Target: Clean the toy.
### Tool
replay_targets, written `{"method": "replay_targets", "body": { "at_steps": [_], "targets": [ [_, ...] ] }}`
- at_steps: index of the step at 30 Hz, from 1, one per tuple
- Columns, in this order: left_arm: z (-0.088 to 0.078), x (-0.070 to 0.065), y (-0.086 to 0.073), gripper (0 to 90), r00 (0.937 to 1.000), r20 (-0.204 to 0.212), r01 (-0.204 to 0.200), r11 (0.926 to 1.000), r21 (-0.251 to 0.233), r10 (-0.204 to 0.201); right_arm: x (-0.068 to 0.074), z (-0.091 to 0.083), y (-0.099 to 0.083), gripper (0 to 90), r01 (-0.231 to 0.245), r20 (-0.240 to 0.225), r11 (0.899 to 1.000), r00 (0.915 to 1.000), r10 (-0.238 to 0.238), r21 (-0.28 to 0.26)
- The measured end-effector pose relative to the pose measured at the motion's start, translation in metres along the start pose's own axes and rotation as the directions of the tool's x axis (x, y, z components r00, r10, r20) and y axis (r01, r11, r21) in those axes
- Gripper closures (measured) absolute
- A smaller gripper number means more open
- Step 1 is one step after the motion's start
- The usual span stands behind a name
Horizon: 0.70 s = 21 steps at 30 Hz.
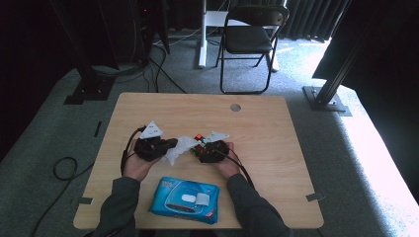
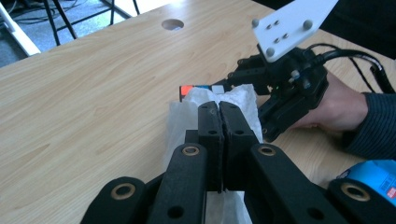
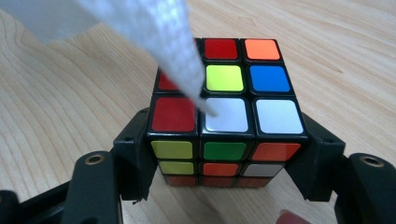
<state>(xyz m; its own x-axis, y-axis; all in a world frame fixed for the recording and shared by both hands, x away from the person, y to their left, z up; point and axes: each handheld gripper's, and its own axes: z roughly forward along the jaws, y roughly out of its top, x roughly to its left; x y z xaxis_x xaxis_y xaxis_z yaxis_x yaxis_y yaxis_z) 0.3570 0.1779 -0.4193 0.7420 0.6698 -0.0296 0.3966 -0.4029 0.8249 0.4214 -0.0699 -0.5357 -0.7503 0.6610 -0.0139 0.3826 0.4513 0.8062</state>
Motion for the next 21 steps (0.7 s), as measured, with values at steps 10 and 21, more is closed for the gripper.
{"method": "replay_targets", "body": {
  "at_steps": [10, 21],
  "targets": [
    [-0.002, 0.005, -0.01, 88.4, 0.9998, -0.02, 0.007, 0.9994, 0.033, -0.006, -0.004, -0.009, 0.004, 34.1, -0.004, 0.019, 1.0, 0.9998, 0.004, -0.027],
    [-0.001, 0.005, -0.019, 88.4, 0.9996, -0.028, 0.003, 0.997, 0.077, -0.001, -0.019, -0.02, 0.004, 34.1, -0.031, 0.055, 0.999, 0.9979, 0.033, -0.043]
  ]
}}
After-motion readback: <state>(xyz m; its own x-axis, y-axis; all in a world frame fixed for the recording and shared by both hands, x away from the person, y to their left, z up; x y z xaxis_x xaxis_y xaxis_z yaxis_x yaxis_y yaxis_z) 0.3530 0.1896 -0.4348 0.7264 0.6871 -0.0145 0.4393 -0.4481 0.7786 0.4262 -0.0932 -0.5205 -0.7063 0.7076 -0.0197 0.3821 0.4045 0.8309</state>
